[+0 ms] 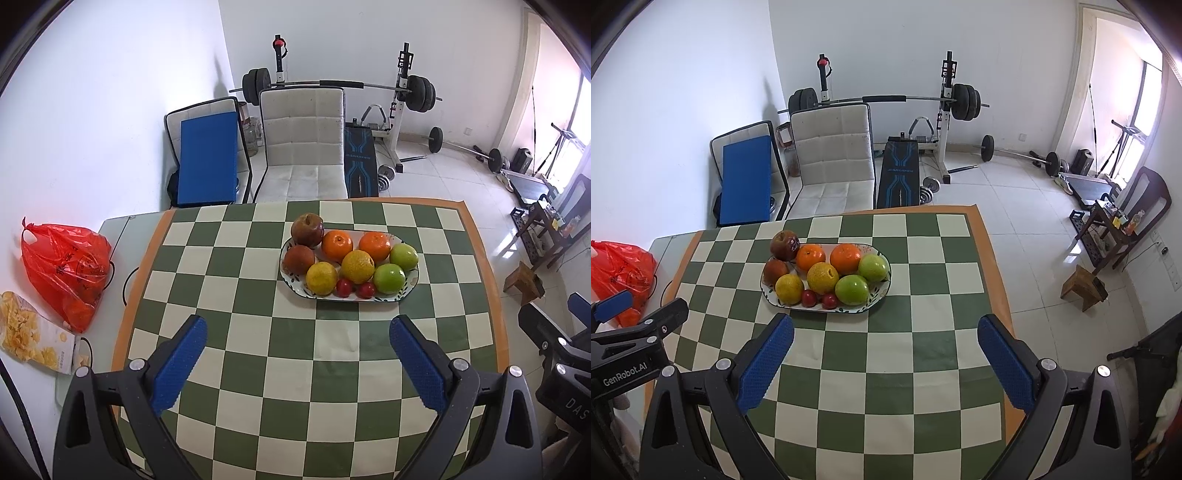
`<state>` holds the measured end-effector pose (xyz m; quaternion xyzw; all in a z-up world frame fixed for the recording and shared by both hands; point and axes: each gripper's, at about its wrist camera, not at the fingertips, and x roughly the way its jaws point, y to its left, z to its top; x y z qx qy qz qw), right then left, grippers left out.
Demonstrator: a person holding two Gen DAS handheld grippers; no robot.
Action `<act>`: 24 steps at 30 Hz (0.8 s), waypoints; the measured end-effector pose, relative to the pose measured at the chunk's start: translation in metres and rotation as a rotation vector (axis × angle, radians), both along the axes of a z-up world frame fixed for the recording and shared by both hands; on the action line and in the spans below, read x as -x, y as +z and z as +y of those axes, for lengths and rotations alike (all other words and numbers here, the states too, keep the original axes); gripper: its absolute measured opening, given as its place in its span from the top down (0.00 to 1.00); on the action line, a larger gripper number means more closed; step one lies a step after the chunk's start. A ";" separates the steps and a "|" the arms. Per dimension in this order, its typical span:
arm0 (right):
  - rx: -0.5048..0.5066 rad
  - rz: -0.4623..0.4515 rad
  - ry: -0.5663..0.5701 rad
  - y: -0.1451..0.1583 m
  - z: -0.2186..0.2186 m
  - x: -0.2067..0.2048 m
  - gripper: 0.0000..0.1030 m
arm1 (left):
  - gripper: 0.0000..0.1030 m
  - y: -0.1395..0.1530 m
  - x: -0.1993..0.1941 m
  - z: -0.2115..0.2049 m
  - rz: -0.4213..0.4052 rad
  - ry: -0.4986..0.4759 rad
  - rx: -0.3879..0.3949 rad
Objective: Organize fruits
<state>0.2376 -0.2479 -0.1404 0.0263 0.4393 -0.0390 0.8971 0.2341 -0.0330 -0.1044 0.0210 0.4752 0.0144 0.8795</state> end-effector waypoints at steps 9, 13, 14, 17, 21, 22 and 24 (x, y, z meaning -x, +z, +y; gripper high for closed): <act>0.004 -0.001 0.005 0.003 0.004 -0.002 0.01 | 0.02 0.001 0.000 -0.001 0.000 -0.003 0.002; 0.005 -0.001 0.005 0.002 0.004 -0.002 0.01 | 0.02 0.002 0.000 -0.001 0.000 -0.005 0.004; 0.008 -0.002 0.006 0.002 0.005 -0.002 0.01 | 0.02 0.002 0.000 -0.002 0.000 -0.007 0.004; 0.004 -0.002 0.005 0.003 0.004 -0.002 0.01 | 0.02 0.003 0.001 -0.003 -0.008 -0.011 0.001; 0.005 0.000 0.006 0.003 0.005 -0.002 0.01 | 0.02 0.006 0.005 -0.007 -0.027 -0.022 -0.007; 0.006 0.000 0.005 0.001 0.006 -0.003 0.01 | 0.02 0.007 0.006 -0.007 -0.030 -0.024 -0.009; 0.004 0.000 0.004 0.002 0.005 -0.001 0.01 | 0.02 0.008 0.007 -0.007 -0.034 -0.024 -0.010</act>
